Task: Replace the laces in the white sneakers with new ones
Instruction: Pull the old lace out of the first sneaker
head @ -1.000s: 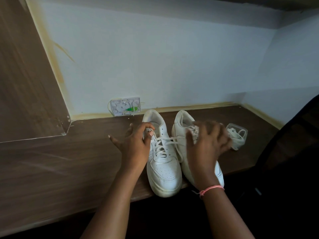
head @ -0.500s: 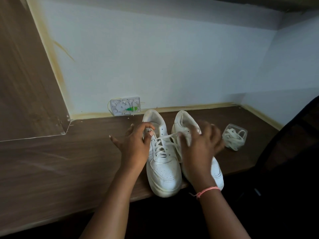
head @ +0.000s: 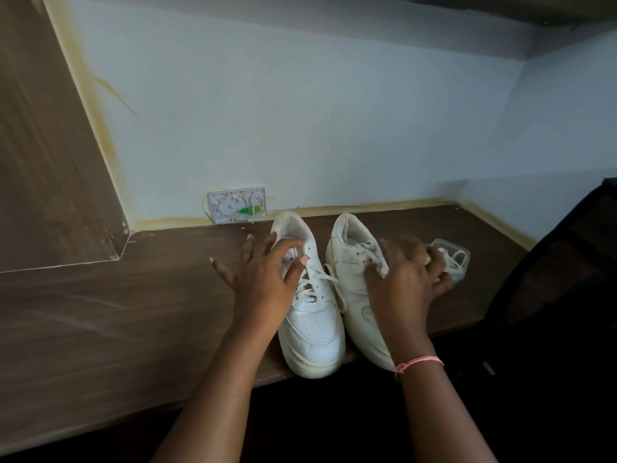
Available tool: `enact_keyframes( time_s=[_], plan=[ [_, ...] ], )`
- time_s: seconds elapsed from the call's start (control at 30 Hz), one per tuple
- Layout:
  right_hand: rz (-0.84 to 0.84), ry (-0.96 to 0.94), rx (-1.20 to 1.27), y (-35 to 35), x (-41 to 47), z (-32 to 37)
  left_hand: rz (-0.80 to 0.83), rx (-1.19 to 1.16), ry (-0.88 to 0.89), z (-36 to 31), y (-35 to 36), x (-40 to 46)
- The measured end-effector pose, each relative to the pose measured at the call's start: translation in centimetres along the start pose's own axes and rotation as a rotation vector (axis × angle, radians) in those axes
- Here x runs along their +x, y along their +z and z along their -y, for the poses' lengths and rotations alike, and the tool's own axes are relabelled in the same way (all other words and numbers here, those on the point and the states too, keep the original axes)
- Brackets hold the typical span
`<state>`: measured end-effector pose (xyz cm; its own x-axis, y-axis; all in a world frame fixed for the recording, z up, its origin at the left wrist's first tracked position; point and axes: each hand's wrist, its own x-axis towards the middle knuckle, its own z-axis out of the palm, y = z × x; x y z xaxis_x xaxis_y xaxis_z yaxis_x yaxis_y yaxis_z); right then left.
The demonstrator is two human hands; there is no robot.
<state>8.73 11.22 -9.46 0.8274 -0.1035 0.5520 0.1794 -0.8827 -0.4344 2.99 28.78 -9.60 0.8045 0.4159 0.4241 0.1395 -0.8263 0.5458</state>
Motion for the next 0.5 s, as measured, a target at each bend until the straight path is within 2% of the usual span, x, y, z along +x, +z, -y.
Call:
enact_keyframes(
  time_s=[0.13, 0.27, 0.37, 0.5],
  plan=[
    [0.18, -0.188, 0.077, 0.2, -2.8, 3.3, -0.056, 0.087, 0.012, -1.0, -0.3, -0.1],
    [0.318, -0.194, 0.018, 1.3, -5.6, 4.7, -0.07, 0.246, -0.053, -2.1, -0.9, -0.5],
    [0.312, -0.133, 0.053, 1.5, -6.3, 5.0, -0.03, 0.339, -0.037, -3.1, -1.2, -1.1],
    [0.276, -0.128, 0.079, 1.8, -6.2, 5.1, 0.137, 0.483, -0.011, -3.8, -1.6, -1.3]
  ],
)
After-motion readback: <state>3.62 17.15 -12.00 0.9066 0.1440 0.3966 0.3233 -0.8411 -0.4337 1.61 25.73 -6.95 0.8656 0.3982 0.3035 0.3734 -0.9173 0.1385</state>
